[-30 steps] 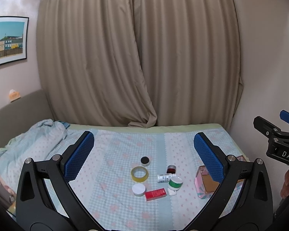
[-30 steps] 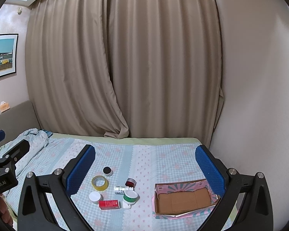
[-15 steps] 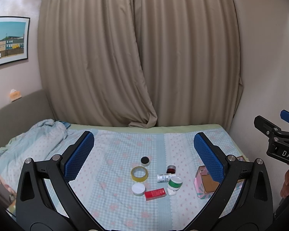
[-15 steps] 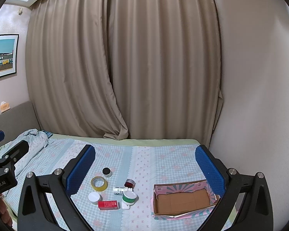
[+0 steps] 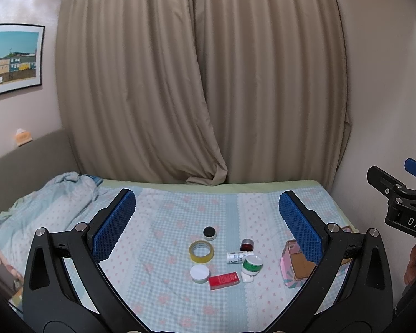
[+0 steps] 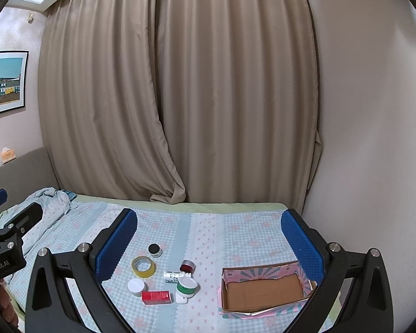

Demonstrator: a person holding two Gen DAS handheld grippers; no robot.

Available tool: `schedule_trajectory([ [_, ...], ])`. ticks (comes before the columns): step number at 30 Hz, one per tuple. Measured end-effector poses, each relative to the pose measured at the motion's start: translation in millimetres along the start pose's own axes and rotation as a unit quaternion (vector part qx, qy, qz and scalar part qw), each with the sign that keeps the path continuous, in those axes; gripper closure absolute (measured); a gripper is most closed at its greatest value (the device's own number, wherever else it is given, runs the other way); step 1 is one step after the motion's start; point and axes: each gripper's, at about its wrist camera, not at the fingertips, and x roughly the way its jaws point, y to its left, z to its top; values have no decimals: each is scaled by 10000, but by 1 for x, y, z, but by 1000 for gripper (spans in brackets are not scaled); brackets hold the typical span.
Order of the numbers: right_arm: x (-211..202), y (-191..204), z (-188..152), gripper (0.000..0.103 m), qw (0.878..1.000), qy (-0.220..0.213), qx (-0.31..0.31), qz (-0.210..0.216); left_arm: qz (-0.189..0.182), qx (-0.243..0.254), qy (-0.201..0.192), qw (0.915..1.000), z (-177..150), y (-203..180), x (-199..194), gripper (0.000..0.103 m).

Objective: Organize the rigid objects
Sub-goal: 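Grasp the yellow tape roll with the left tool while the right tool grasps the green-banded white jar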

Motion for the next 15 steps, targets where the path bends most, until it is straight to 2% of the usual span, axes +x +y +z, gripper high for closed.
schedule_trajectory([
  [8, 11, -3, -12, 0, 9998, 105, 85, 172, 190, -30, 183, 9996, -7, 2, 12, 0],
  [12, 30, 2, -28, 0, 9989, 302, -27, 349, 348, -21, 499, 9981, -19, 9, 32, 0],
  [15, 44, 9, -41, 0, 9981, 420, -88, 445, 296, -60, 778, 9965, -30, 18, 54, 0],
])
